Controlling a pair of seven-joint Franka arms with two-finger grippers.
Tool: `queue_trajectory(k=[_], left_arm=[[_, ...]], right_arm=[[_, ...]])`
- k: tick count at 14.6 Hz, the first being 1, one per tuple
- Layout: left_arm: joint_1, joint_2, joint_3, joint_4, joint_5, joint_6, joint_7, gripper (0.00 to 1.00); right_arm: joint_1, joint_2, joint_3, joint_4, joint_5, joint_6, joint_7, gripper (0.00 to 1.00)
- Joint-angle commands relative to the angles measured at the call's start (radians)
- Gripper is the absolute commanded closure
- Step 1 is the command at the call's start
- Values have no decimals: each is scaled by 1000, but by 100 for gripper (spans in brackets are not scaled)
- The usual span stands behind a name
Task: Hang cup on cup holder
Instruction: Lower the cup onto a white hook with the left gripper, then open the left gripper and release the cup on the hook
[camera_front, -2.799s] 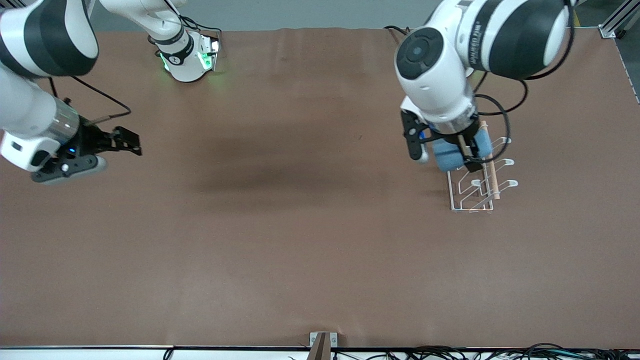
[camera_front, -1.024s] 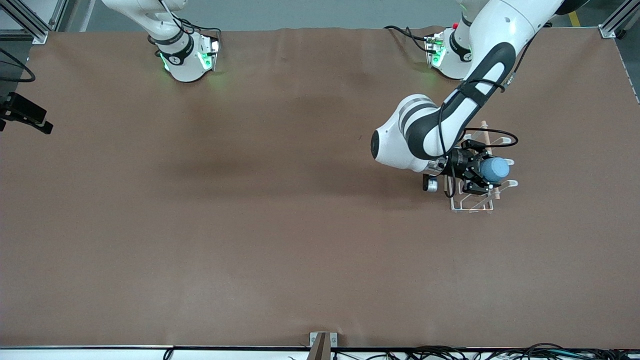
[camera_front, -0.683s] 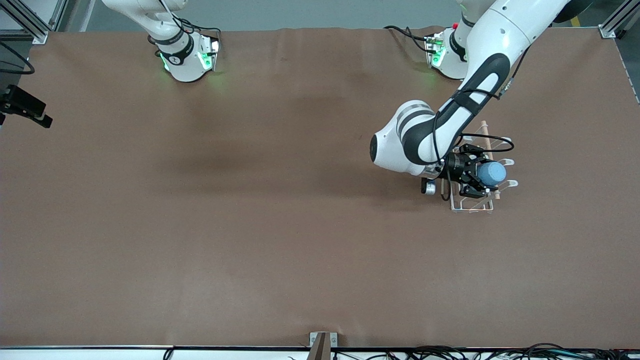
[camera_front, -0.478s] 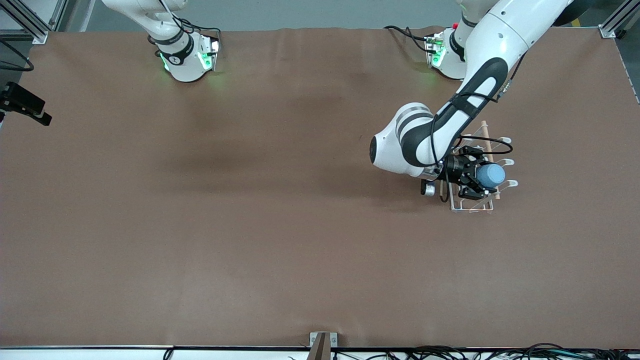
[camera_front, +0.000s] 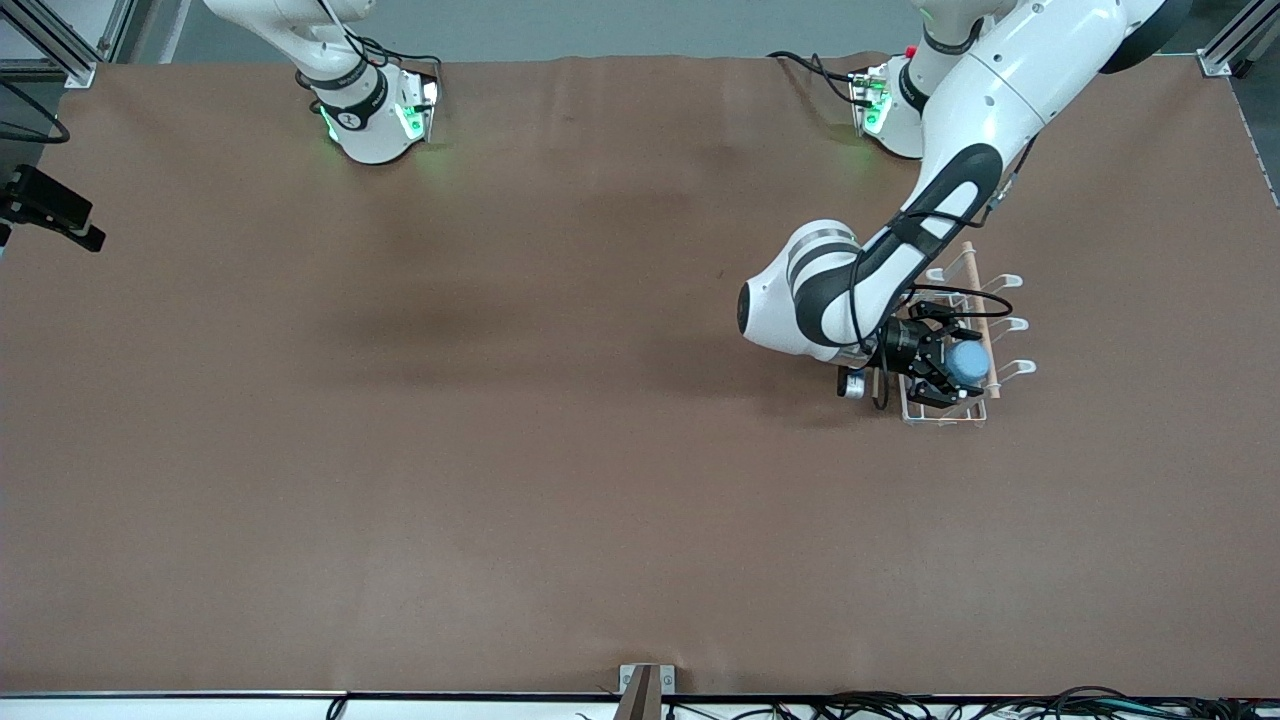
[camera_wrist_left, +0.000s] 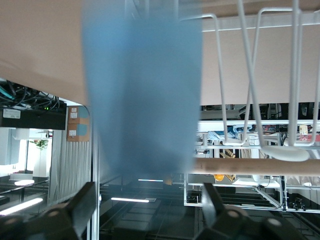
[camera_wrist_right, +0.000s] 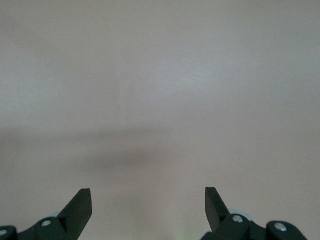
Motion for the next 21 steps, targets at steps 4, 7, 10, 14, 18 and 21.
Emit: queue_trajectory(k=[4,7,10,14,18,21], left_arm=[[13,-42,-12,62,0,-19,14,0],[13,-92,-12,157,-81,-21,13,0],[25,-137,-12,295,-165,-21,13,0],[31,-140,-19,538,-288,-19,8,0],[25,-163,-37,683,-366,16,-54,0],[31,-193,-80,683,-452,39,-282,0]], right_arm=[[-4,-25,6,-31,12,6,-8,0],[-4,-25,6,-31,12,5,-8,0],[-4,-25,6,-31,14,5,-8,0],[-5,-25,6,-31,14,6,-8,0],[-7,-25,6,-32,14,6,-8,0],[-8,-24,6,-32,15,5,-8,0]])
